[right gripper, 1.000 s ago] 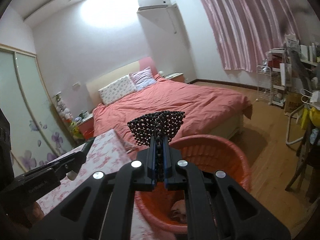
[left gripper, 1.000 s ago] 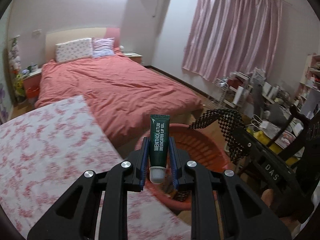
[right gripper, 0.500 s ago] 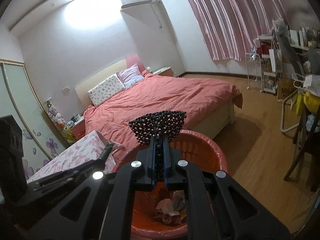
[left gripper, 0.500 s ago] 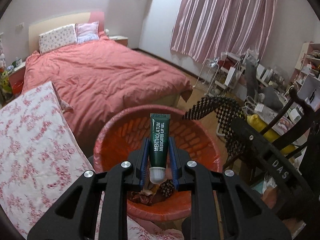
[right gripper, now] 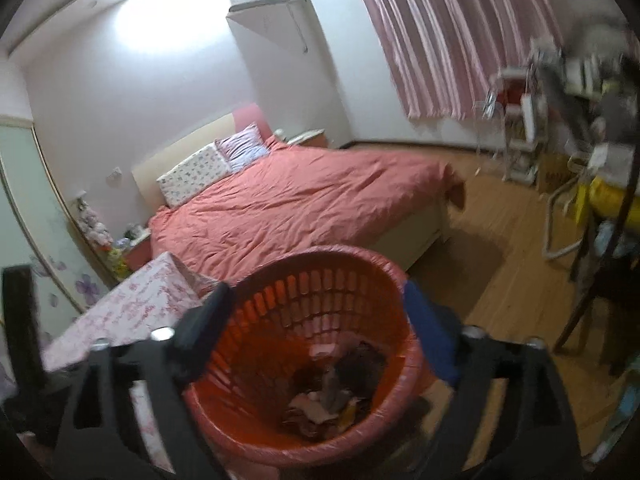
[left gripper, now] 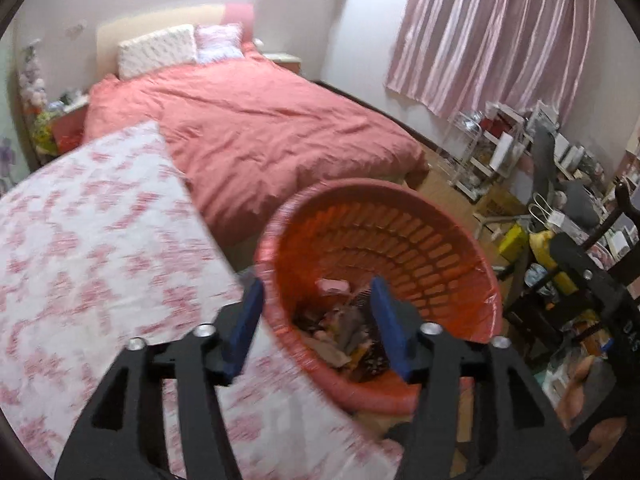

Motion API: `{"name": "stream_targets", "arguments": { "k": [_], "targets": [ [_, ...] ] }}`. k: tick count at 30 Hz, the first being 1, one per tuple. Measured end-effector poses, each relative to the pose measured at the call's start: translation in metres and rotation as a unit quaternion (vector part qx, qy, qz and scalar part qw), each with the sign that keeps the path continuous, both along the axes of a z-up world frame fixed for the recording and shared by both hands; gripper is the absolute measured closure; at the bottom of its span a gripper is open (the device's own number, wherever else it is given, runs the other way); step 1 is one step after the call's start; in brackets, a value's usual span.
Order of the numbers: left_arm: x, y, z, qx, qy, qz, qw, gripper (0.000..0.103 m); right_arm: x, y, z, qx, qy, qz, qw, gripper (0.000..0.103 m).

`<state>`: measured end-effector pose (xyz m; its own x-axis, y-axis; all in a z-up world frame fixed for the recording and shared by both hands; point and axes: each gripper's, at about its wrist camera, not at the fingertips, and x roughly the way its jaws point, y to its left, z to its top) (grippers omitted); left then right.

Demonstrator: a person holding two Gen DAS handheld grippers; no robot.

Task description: Collect trash

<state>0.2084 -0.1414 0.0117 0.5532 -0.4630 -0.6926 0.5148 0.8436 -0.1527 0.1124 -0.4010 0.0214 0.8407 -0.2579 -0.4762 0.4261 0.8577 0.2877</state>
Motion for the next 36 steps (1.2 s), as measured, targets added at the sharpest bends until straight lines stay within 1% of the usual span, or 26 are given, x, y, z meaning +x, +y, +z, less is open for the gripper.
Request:
{"name": "stream_targets", "arguments": {
  "k": [1,2,3,4,5,6,8,10,12,15,19,21,24,29,33,36],
  "targets": [
    [-0.005,0.010,0.003,0.000,-0.010,0.005,0.9999,0.040,-0.007,0.010,0.004,-0.024,0.003,-0.001,1.000,0.006],
    [-0.012,0.020,0.007,-0.001,-0.019,0.011,0.9998,0.035,-0.013,0.019,0.008,-0.049,0.007,-0.005,0.999,0.005],
    [-0.020,0.033,0.011,-0.003,-0.028,0.019,0.9994,0.028,-0.018,0.027,0.011,-0.069,0.009,-0.009,0.998,0.005],
    [-0.026,0.043,0.014,-0.006,-0.033,0.026,0.9991,0.024,-0.026,0.040,0.015,-0.099,0.010,-0.013,0.995,0.005],
    [-0.034,0.054,0.017,-0.009,-0.040,0.034,0.9986,0.017,-0.034,0.050,0.018,-0.123,0.009,-0.014,0.992,0.005],
    [-0.042,0.066,0.020,-0.010,-0.048,0.044,0.9978,0.013,-0.041,0.059,0.020,-0.140,0.007,-0.015,0.990,0.005],
    [-0.061,0.087,0.024,-0.009,-0.064,0.069,0.9955,0.008,-0.058,0.077,0.024,-0.174,-0.001,-0.022,0.985,0.005],
    [-0.074,0.101,0.026,-0.007,-0.075,0.088,0.9933,0.005,-0.072,0.091,0.028,-0.191,-0.004,-0.021,0.981,0.005],
    [-0.093,0.115,0.028,-0.002,-0.093,0.106,0.9901,0.002,-0.085,0.103,0.030,-0.192,-0.009,-0.017,0.981,0.005],
    [-0.119,0.125,0.029,0.018,-0.121,0.132,0.9837,0.003,-0.109,0.118,0.031,-0.172,-0.021,-0.009,0.985,0.004],
    [-0.150,0.139,0.031,0.032,-0.150,0.161,0.9751,0.003,-0.132,0.138,0.031,-0.146,-0.013,-0.002,0.989,0.004],
    [-0.163,0.146,0.030,0.030,-0.160,0.171,0.9717,0.003,-0.143,0.145,0.029,-0.142,-0.013,0.003,0.990,0.004],
    [-0.181,0.155,0.028,0.021,-0.171,0.188,0.9668,0.003,-0.155,0.156,0.027,-0.147,-0.012,0.010,0.989,0.004],
    [-0.198,0.162,0.025,0.020,-0.187,0.212,0.9589,0.003,-0.168,0.173,0.023,-0.159,-0.006,0.022,0.987,0.004],
    [-0.210,0.168,0.020,0.014,-0.188,0.220,0.9571,0.003,-0.174,0.183,0.022,-0.160,-0.007,0.027,0.987,0.004],
    [-0.214,0.169,0.018,0.023,-0.192,0.232,0.9533,0.003,-0.178,0.191,0.022,-0.175,-0.008,0.024,0.984,0.004]
  ]
}}
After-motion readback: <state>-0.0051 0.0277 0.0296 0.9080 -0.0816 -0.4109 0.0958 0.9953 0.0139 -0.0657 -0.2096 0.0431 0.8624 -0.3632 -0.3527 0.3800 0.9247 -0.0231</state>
